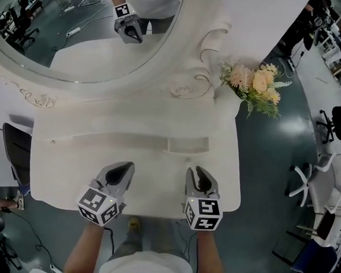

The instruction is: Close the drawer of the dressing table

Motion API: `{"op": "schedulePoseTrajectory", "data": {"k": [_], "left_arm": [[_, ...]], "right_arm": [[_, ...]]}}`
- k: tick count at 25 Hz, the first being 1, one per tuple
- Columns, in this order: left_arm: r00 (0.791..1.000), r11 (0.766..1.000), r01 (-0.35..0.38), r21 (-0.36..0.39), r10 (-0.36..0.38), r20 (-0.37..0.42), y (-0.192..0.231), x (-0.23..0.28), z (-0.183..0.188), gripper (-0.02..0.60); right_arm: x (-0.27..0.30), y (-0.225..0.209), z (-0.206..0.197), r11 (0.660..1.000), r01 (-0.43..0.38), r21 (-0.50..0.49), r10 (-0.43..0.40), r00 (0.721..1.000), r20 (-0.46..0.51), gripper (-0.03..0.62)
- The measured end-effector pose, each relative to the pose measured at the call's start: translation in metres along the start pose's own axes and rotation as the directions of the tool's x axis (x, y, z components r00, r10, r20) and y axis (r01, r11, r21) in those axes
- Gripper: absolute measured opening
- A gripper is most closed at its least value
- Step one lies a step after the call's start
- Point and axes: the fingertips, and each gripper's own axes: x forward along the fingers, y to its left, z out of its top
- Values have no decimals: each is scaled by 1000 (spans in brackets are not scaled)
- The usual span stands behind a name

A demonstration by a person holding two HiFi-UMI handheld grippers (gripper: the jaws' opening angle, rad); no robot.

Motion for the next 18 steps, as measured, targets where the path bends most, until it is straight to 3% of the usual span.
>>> {"op": "schedulePoseTrajectory", "data": {"k": [18], "left_arm": [[999,998,-23,-53,21,-39,12,26,-24,-2]], "right_arm": [[46,0,-9,999,-41,7,42,998,-39,89]]}}
